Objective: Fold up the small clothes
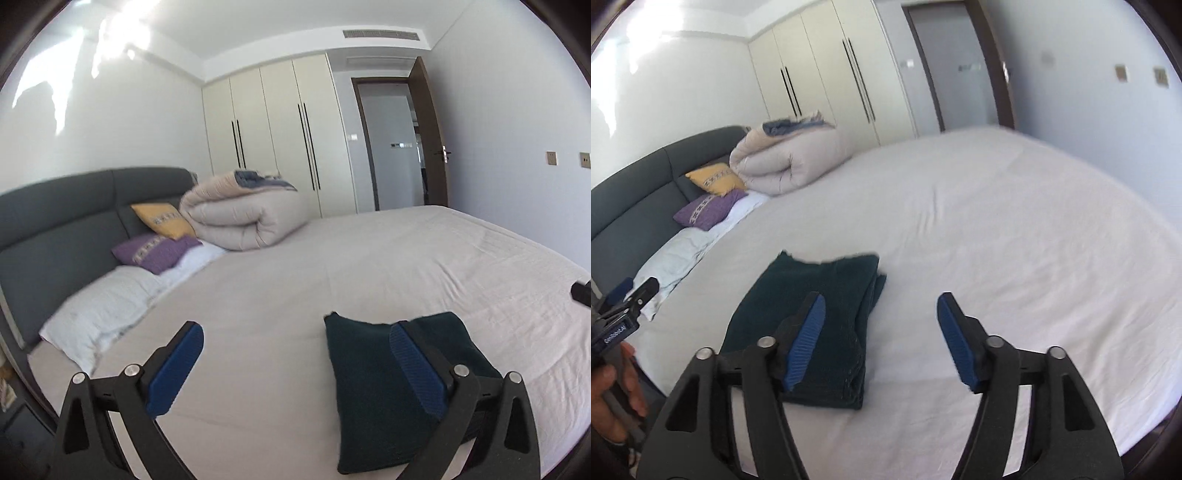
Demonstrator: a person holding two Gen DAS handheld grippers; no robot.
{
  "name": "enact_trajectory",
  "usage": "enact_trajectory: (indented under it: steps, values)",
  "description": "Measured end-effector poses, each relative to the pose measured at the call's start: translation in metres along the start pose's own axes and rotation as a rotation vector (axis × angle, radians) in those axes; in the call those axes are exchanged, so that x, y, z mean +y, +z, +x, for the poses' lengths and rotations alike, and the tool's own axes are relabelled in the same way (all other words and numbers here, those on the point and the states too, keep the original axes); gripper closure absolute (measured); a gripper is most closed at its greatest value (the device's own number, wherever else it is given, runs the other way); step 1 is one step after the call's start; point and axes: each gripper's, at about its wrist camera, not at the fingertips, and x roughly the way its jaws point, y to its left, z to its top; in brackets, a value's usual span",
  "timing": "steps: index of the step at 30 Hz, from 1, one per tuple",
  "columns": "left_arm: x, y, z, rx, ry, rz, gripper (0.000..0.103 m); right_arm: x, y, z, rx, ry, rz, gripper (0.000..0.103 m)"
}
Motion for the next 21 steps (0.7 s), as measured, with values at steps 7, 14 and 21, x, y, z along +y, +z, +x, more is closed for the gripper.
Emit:
enact_trajectory:
  steps: [7, 14, 21]
  values:
    - [0.011, 0.039, -0.062, -0.115, 0.044, -0.066, 0.000, 0.038, 0.028, -0.090, -0.463, -0.103, -0.138, 0.000]
    - [0.017, 0.038, -0.051, 0.061, -0.032, -0.111, 0.000, 0.048, 0.043, -0.087, -0.229, 0.030, -0.103, 0.000]
    - [-0.008, -0.025, 0.005, 0.355, -0.095, -0.071, 0.000, 0.042, -0.002, -0.022, 0.068, -0.099, -0.055, 0.000]
